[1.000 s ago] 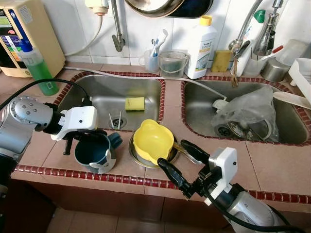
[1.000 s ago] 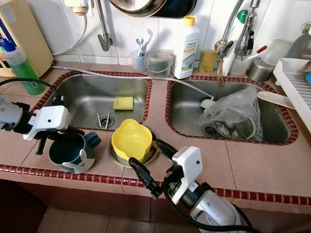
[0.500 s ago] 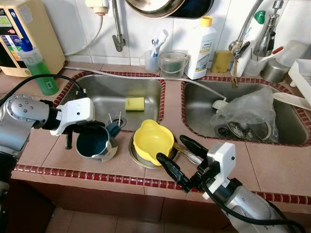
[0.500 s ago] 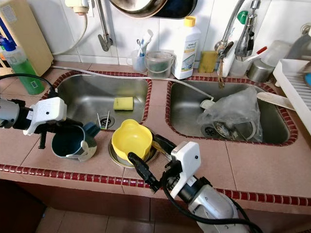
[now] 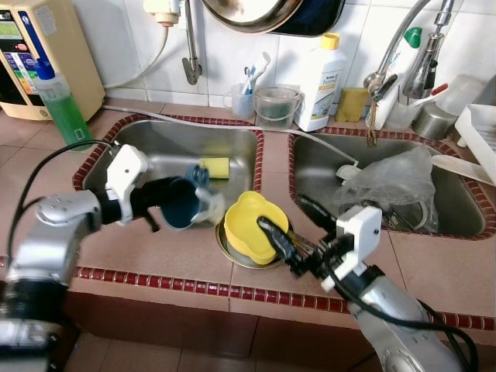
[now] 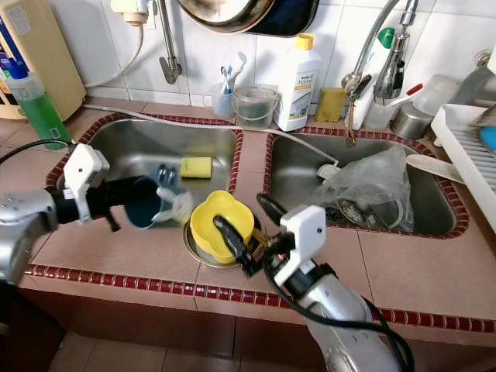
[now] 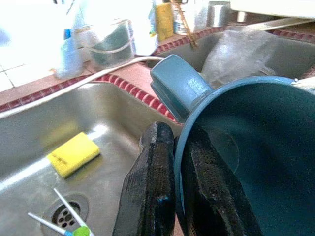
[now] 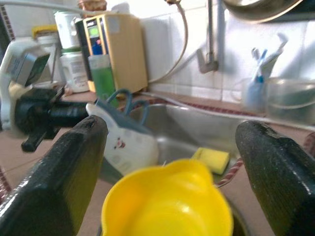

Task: Kitchen organization

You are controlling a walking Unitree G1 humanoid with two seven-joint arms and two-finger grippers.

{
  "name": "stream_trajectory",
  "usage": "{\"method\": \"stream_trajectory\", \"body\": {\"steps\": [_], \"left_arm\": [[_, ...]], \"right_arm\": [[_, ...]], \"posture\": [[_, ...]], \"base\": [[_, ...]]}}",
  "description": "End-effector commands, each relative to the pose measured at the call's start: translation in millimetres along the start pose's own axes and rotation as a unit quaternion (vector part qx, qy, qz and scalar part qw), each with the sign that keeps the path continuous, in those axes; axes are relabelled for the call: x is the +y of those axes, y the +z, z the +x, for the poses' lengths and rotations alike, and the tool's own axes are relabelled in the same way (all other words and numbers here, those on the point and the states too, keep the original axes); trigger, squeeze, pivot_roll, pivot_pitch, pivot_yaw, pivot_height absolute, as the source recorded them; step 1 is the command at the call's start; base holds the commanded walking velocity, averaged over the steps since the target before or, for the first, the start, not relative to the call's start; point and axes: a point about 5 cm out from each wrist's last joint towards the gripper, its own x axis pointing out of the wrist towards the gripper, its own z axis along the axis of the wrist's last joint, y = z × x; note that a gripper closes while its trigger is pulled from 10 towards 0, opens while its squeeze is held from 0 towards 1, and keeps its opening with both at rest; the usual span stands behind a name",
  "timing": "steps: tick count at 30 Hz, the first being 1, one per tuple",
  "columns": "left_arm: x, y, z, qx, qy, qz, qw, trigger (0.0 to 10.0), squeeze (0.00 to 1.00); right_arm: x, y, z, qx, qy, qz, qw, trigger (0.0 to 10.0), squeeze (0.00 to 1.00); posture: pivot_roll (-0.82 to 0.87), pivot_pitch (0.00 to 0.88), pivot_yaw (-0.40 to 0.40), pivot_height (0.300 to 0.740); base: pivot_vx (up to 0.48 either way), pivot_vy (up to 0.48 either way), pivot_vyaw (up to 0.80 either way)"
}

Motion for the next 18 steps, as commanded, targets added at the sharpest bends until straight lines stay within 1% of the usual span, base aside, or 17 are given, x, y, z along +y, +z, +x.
{"method": "stream_trajectory", "body": {"steps": [1,2,3,4,5,6,7,8,10,12,13,14,18], "left_arm": [[0.1,5,-1.5,-0.014,0.021,0.001,1.000,10.0,0.00],[-1.4,4,-1.2,-0.019,0.030,-0.001,0.999,10.0,0.00],[-5.0,4,-0.8,-0.031,0.041,-0.021,0.998,10.0,0.00],[-6.5,5,-1.0,-0.041,0.051,-0.022,0.998,10.0,0.00],[-6.5,5,-0.6,-0.053,0.079,-0.032,0.995,10.0,0.00],[-5.8,3,-0.1,-0.057,0.093,-0.040,0.993,10.0,0.00],[-5.8,3,-0.1,-0.057,0.093,-0.040,0.993,10.0,0.00],[-6.7,2,1.2,-0.063,0.111,-0.045,0.991,10.0,0.00],[-10.3,-1,4.1,-0.075,0.153,-0.052,0.984,10.0,0.00],[-14.0,-4,6.7,-0.090,0.181,-0.077,0.976,10.0,0.00],[-15.7,-5,7.4,-0.099,0.199,-0.074,0.972,10.0,0.00],[-15.7,-5,7.4,-0.099,0.199,-0.074,0.972,10.0,0.00],[-21.8,-15,9.3,-0.107,0.269,-0.092,0.953,10.0,0.00]], "right_arm": [[-4.9,1,0.6,-0.003,-0.012,-0.003,1.000,10.0,0.00],[-5.9,1,1.5,-0.005,-0.014,-0.004,1.000,10.0,0.00],[-8.6,2,2.9,-0.010,-0.022,-0.005,1.000,10.0,0.00],[-10.2,2,3.7,-0.013,-0.027,-0.005,1.000,10.0,0.00],[-13.3,3,5.0,-0.017,-0.038,-0.006,0.999,10.0,0.00],[-14.6,3,5.6,-0.019,-0.043,-0.007,0.999,10.0,0.00],[-14.6,3,5.6,-0.019,-0.043,-0.007,0.999,10.0,0.00],[-16.4,3,6.9,-0.021,-0.049,-0.009,0.999,10.0,0.00],[-20.8,3,9.5,-0.025,-0.068,-0.016,0.997,10.0,0.00],[-24.6,1,11.4,-0.025,-0.084,-0.023,0.996,10.0,0.00],[-26.9,0,12.1,-0.024,-0.093,-0.026,0.995,10.0,0.00],[-26.9,0,12.1,-0.024,-0.093,-0.026,0.995,10.0,0.00],[-40.2,-7,13.8,-0.022,-0.145,-0.034,0.989,10.0,0.00]], "posture": [[0.08,0.000,-0.028,0.740],[0.08,0.000,-0.029,0.740],[0.09,0.000,-0.035,0.740],[0.09,0.000,-0.034,0.740],[0.09,0.000,-0.037,0.740],[0.09,0.000,-0.037,0.740],[0.09,0.000,-0.037,0.740],[0.09,0.000,-0.039,0.740],[0.09,0.000,-0.040,0.740],[0.09,0.000,-0.042,0.740],[0.09,0.000,-0.043,0.740],[0.09,0.000,-0.043,0.740],[0.10,0.000,-0.053,0.740]], "base": [[0.000,0.000,0.00],[0.000,0.000,0.00],[0.000,0.000,0.00],[0.000,0.000,0.00],[0.000,0.000,0.00],[0.000,0.000,0.00],[0.000,0.000,0.00],[0.000,0.000,0.00],[0.000,0.000,0.00],[0.000,0.000,0.00],[0.000,0.000,0.00],[0.000,0.000,0.00],[0.000,0.000,0.00]]}}
